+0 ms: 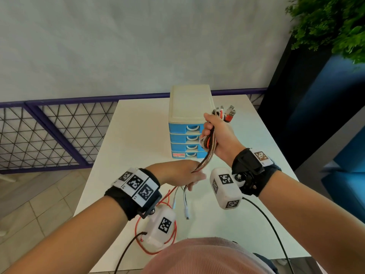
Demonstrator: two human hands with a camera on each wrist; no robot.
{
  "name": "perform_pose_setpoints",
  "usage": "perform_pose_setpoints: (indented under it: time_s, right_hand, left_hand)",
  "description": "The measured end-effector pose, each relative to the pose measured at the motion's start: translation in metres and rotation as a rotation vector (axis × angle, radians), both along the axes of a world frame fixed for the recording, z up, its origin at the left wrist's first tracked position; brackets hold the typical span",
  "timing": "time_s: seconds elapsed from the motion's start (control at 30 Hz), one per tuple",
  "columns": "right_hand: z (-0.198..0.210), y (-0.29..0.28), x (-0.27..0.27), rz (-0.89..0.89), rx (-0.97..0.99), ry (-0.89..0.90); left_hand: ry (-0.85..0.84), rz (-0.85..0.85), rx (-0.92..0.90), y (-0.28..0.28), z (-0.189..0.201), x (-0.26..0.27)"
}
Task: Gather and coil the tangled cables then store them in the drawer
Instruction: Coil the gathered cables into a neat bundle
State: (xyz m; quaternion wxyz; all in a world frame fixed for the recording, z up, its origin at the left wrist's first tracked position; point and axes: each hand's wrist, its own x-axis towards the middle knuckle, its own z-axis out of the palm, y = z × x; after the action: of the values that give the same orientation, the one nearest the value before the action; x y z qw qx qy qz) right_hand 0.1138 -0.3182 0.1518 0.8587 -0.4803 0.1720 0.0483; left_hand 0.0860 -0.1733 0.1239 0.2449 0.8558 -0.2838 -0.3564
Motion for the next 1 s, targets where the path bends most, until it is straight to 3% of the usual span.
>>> perform_pose_setpoints:
  time_s: [0.1, 0.23, 0.33, 0.47, 0.6, 0.73, 1.0]
  right_hand:
    - [0.008, -0.013, 0.006, -0.062, -0.031, -0.012]
    - [0.012, -0.032, 0.012, -0.143, -0.053, -0.065]
    - [0.008, -0.038, 0.011, -0.080, -0.180, -0.084]
    - [0.006, -0.040, 0.008, -0.014, -0.528, -0.038]
    - [0.005, -0.037, 0.004, 0.021, -0.743, -0.050]
    - [0.007, -0.027, 0.002, 0.176, -0.869, -0.062]
    - [0.004, -0.016, -0.003, 0.519, -0.729, -0.104]
  left_hand:
    - [0.169, 0.010, -0.168, 0.020, -0.013, 0.005]
    - [0.311, 0.250, -0.446, 0.038, -0.019, 0.008]
    - [0.337, 0.274, -0.448, 0.036, -0.015, 0.009]
    - [0.387, 0.338, -0.405, 0.040, -0.012, 0.013]
    - [0.025, 0.302, -0.276, 0.047, -0.008, 0.023]
    - [-0.277, 0.178, -0.135, 0.042, 0.005, 0.030]
    - [-0.621, 0.079, -0.152, 0.030, 0.025, 0.038]
